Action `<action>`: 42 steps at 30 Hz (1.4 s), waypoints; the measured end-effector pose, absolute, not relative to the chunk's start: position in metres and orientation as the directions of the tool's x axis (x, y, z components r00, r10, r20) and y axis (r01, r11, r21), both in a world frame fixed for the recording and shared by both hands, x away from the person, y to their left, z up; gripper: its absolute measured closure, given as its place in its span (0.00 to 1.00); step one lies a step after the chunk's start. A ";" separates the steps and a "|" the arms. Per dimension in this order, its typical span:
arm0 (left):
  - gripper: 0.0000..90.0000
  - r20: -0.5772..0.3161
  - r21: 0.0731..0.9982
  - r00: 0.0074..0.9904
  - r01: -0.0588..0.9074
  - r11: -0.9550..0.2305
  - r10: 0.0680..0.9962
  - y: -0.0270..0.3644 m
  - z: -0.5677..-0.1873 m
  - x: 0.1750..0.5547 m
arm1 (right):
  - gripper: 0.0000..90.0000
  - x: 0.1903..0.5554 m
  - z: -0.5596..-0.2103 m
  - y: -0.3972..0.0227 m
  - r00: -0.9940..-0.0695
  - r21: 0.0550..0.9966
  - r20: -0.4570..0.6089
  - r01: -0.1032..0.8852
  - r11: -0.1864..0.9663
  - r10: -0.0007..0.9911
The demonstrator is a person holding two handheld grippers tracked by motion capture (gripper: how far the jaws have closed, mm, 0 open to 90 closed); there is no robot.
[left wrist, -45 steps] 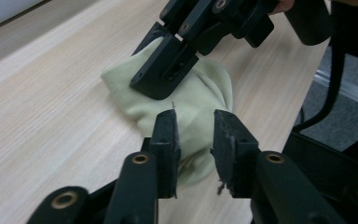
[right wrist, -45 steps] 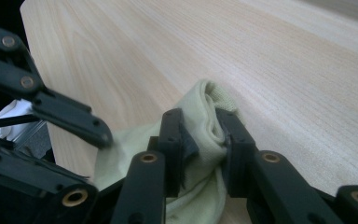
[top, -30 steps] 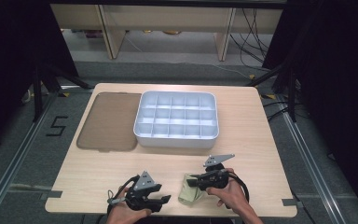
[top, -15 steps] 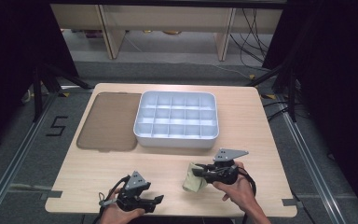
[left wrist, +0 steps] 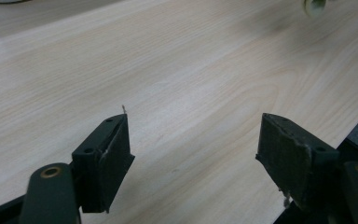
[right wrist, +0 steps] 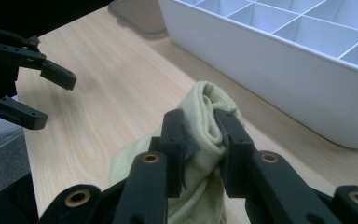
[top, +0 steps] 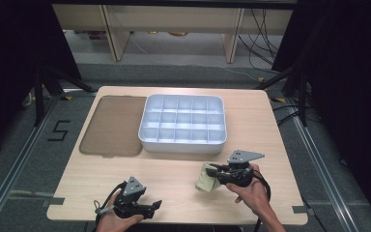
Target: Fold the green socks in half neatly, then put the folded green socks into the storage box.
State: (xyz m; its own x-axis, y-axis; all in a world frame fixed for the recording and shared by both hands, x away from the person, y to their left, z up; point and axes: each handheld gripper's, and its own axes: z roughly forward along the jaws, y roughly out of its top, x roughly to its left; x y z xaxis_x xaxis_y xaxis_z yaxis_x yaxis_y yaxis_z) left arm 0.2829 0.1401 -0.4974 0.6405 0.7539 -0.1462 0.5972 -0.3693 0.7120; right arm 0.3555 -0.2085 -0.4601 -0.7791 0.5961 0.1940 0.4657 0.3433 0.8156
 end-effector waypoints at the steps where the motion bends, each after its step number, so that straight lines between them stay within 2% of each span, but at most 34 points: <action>1: 0.27 -0.146 0.716 0.638 0.596 -0.365 0.756 0.141 -0.498 0.283 | 0.83 0.357 -0.460 -0.209 -0.788 0.827 0.178 0.445 0.345 0.590; 8: 0.26 -0.146 0.717 0.621 0.603 -0.350 0.770 0.142 -0.501 0.280 | 0.83 0.358 -0.456 -0.215 -0.767 0.821 0.170 0.458 0.340 0.619; 14: 0.24 -0.080 0.692 0.666 0.572 -0.440 0.741 0.145 -0.500 0.280 | 0.83 0.364 -0.448 -0.218 -0.752 0.833 0.151 0.446 0.327 0.642; 19: 0.21 -0.129 0.715 0.625 0.597 -0.365 0.770 0.142 -0.503 0.279 | 0.83 0.372 -0.439 -0.222 -0.741 0.840 0.132 0.436 0.322 0.658; 31: 0.18 -0.107 0.709 0.655 0.578 -0.405 0.748 0.142 -0.502 0.280 | 0.83 0.389 -0.414 -0.224 -0.748 0.876 0.064 0.360 0.322 0.660; 33: 0.18 -0.117 0.712 0.645 0.584 -0.389 0.755 0.140 -0.504 0.279 | 0.83 0.388 -0.412 -0.224 -0.734 0.869 0.076 0.381 0.316 0.675; 34: 0.18 -0.095 0.703 0.676 0.565 -0.432 0.731 0.142 -0.502 0.280 | 0.83 0.391 -0.409 -0.223 -0.737 0.877 0.070 0.367 0.310 0.672; 42: 0.18 -0.099 0.713 0.656 0.571 -0.406 0.748 0.141 -0.503 0.280 | 0.83 0.400 -0.401 -0.221 -0.736 0.883 0.056 0.352 0.311 0.675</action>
State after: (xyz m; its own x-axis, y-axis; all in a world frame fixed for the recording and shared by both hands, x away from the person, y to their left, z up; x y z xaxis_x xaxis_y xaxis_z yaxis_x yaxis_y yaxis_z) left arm 0.2800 0.1408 -0.5027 0.6558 0.7484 -0.0988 0.5710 -0.4061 0.7135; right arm 0.3999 -0.2214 -0.4012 -0.7360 0.6746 0.0558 0.3519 0.3109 0.8829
